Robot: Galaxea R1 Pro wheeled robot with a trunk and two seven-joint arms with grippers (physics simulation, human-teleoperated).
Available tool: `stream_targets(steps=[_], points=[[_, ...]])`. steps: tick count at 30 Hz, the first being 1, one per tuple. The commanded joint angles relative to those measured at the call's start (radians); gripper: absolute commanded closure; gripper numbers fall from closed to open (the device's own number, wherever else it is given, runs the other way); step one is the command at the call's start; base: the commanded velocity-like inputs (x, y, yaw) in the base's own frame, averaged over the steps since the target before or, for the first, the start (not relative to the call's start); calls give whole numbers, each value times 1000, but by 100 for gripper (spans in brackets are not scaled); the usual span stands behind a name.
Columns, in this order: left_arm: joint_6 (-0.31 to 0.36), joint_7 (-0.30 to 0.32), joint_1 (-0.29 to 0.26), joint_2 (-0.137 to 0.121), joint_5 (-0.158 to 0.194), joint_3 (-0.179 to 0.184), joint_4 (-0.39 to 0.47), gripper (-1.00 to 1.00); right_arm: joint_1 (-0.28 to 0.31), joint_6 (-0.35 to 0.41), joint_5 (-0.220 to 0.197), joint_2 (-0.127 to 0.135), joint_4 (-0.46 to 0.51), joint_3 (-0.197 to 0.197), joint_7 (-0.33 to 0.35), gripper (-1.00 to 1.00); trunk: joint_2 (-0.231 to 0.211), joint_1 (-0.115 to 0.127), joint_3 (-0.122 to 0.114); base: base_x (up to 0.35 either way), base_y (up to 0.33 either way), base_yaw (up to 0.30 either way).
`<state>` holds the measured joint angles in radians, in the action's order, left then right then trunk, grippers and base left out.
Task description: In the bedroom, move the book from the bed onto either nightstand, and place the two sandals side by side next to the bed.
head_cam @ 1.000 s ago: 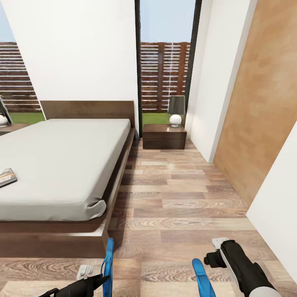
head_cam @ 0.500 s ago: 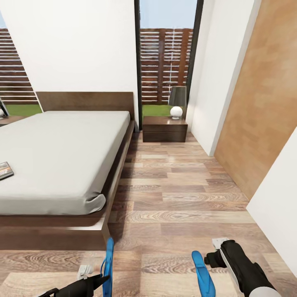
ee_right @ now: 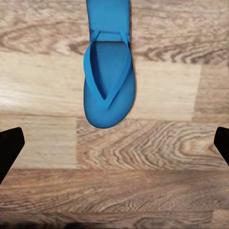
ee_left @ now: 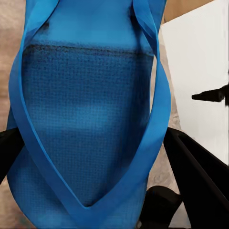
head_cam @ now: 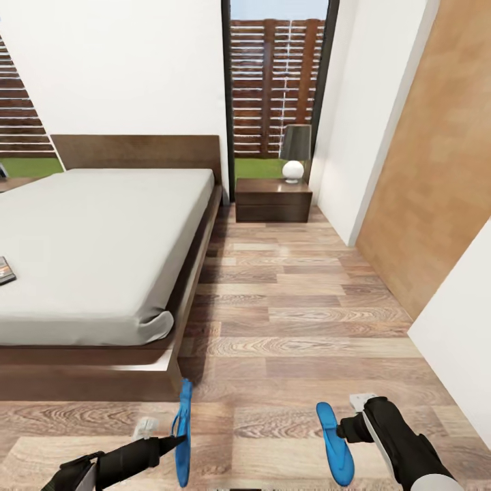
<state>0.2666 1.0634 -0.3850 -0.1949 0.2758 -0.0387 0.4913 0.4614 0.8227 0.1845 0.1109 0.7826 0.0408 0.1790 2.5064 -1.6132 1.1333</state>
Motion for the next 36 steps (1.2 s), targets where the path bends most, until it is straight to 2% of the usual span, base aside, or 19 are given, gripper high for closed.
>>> stream_targets(steps=[1,3,5,7,36], points=[[61,3,-2,-1,5,-1,50,100,0,4,11,-1,1,2,9,-100,1,0,5,0,0,0],[121,4,-3,-3,23,-12,107,100,0,4,11,-1,1,1,9,-100,1,-1,13,0,0,0],[164,0,-4,-3,66,-40,146,100,0,3,11,-2,1,-2,8,-100,2,-2,20,0,0,0],[175,-2,-4,-3,81,-51,149,100,0,2,12,-3,1,-5,4,-100,2,-3,28,0,0,0],[178,-11,1,2,89,-57,145,100,0,1,15,-3,9,-8,0,-100,9,-16,140,0,0,0]])
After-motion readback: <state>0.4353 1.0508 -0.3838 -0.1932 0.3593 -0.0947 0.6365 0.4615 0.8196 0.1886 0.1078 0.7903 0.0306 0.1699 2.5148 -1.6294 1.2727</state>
